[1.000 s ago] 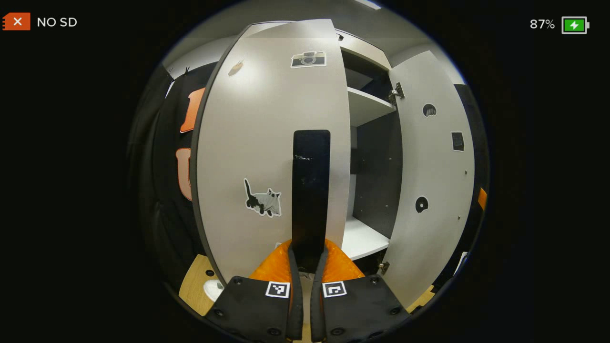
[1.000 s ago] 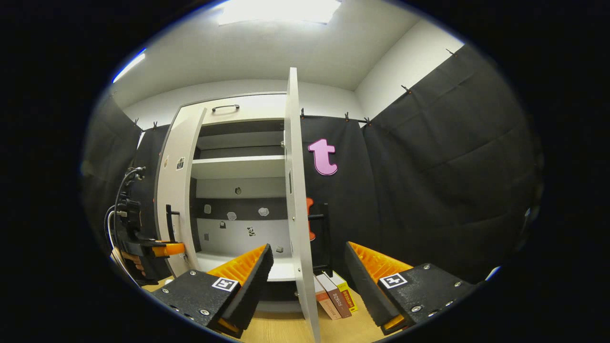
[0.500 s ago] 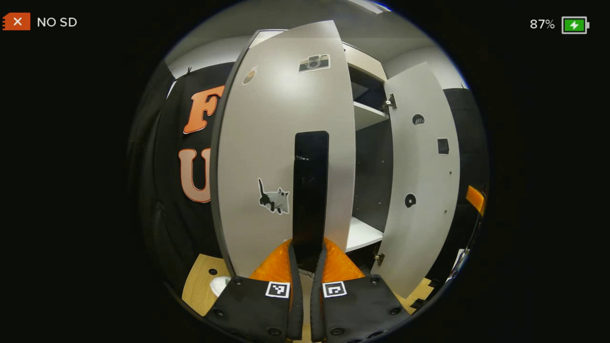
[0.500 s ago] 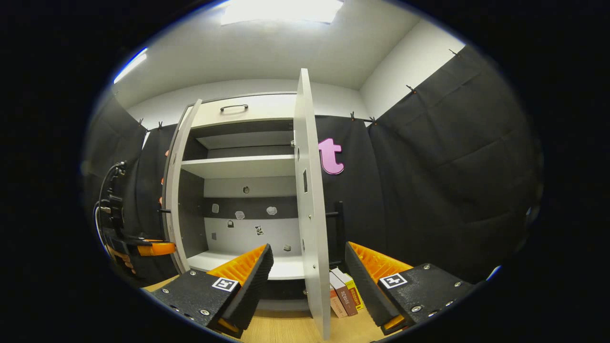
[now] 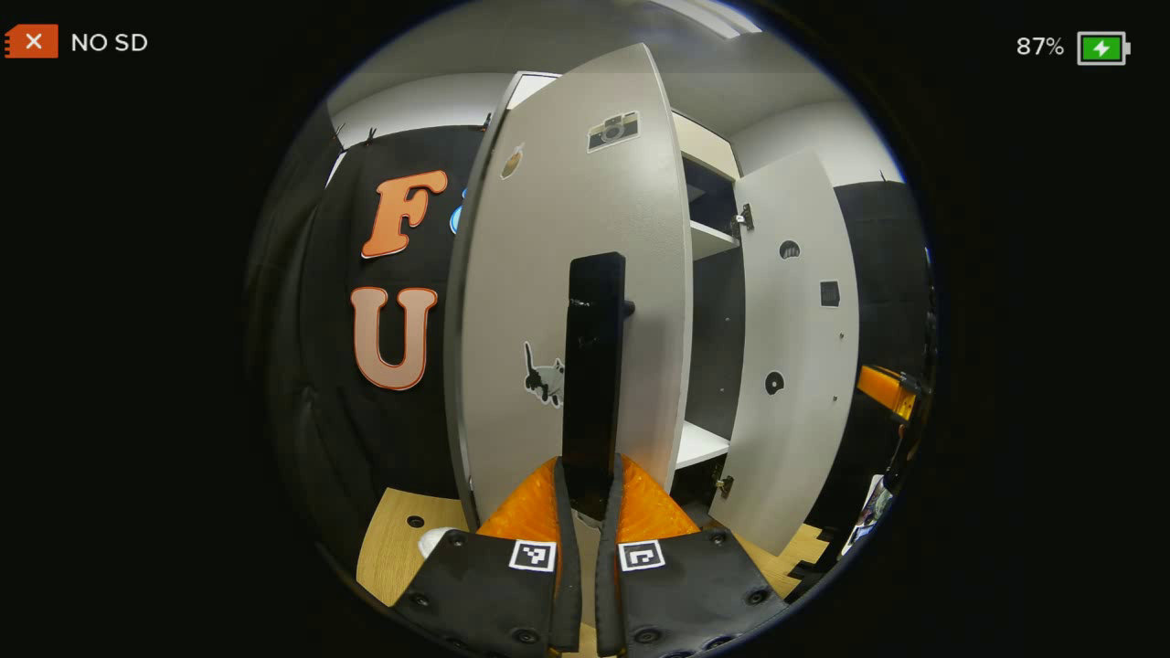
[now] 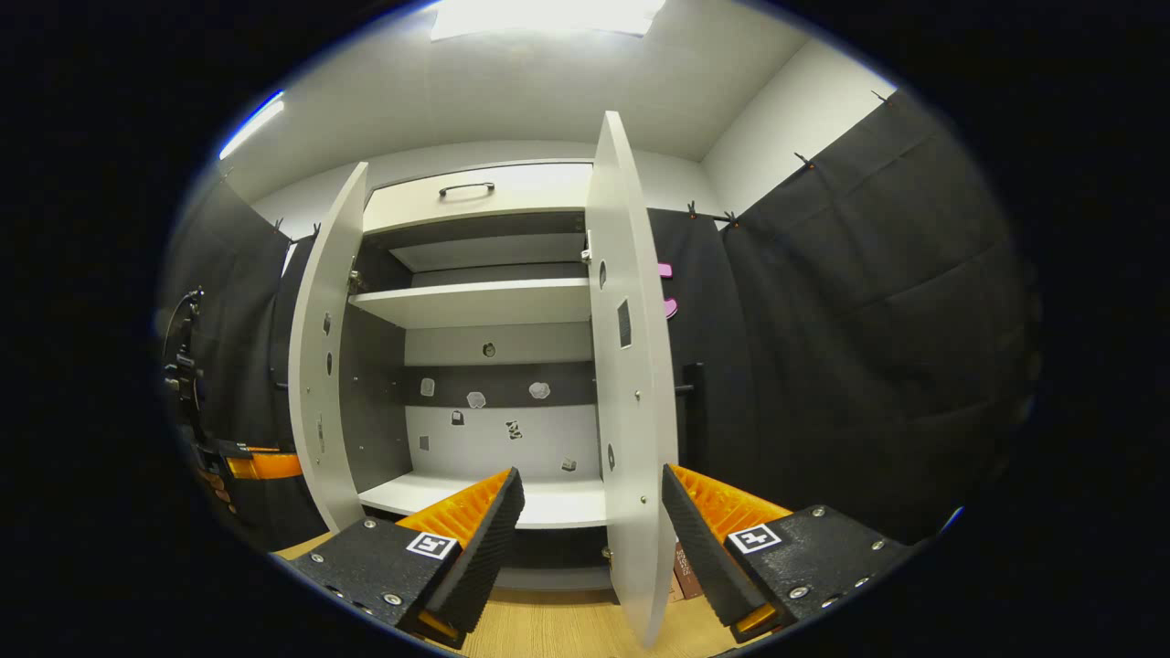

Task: Open the right door of the double-door shoe cabinet with the right hand, and open the left door with the left hand.

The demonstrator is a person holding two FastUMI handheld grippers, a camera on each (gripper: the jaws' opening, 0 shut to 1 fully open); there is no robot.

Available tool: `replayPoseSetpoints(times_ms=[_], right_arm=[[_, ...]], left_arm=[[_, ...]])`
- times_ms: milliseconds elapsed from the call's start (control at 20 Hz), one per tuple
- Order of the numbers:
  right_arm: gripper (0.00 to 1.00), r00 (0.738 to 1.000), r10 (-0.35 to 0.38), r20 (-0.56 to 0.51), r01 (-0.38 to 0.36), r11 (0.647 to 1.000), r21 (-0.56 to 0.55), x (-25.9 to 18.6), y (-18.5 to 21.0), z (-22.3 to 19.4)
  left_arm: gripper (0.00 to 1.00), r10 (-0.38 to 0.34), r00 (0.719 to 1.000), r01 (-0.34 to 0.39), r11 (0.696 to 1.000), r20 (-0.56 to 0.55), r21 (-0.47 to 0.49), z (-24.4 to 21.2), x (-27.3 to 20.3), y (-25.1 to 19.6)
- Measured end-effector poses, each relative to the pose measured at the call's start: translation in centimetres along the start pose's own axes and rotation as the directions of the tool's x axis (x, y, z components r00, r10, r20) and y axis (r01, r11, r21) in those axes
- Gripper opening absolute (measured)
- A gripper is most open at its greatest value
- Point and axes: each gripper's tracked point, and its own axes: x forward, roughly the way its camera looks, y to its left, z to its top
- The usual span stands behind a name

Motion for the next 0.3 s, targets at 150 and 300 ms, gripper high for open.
replayPoseSetpoints(times_ms=[150, 300], right_arm=[[0.92, 1.0, 0.014, -0.013, -0.014, 1.0, -0.009, 0.6, 0.9, -0.6], [0.92, 0.999, 0.021, -0.03, -0.022, 1.0, -0.016, 1.4, 1.7, -1.7]], left_arm=[[0.09, -0.033, 0.999, 0.032, 0.999, 0.017, 0.006, 0.2, -0.3, 0.3], [0.09, -0.066, 0.998, 0.065, 0.998, 0.026, 0.005, 0.3, -0.4, 0.3]])
